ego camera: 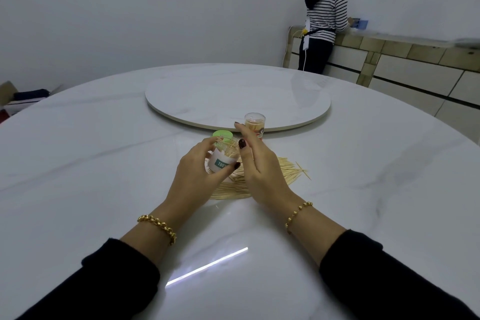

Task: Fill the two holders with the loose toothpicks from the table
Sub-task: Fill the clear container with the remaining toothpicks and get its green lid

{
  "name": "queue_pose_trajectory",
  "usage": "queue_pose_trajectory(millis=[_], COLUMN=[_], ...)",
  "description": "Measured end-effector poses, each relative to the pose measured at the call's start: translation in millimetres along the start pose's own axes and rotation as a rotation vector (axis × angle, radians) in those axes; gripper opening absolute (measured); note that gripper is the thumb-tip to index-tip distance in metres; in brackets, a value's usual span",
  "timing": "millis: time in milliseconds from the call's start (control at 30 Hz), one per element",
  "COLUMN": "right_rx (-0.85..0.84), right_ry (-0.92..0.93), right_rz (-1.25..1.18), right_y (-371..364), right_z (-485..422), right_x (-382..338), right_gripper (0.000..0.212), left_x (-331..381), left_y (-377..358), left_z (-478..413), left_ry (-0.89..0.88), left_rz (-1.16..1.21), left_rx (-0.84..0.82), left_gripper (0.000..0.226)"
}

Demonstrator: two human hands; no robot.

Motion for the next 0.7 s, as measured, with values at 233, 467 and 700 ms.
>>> queue_pose_trajectory(millis=[233,467,700], right_rx=[0.009,-0.016,-0.108], right_ry=[-0.056,0.042,0.23], right_rz=[-0.076,0.098,0.251], right_y=[0,-3,-5], right_z=[2,0,0], right_x=[2,2,-12], right_gripper=[0.044,0.045,0.045], left_x=[0,1,-2], left_y=[1,2,-2], left_z=[-1,0,1], left_ry=[0.005,0.021,0.015], left_rz=[0.008,0.018,-0.038], left_rx=[0.004,-0.008,-0.054], left_gripper=[0.049,0.046,0.054])
Point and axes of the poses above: each hand's wrist, its own z-axis away from the middle knuckle, its own y-axis out of the back of the hand, x = y × z, the point moved 4 cm from there along -z, towards the middle knuckle, and after that the axes turned 11 degrees about -z, right-handed, at the moved point
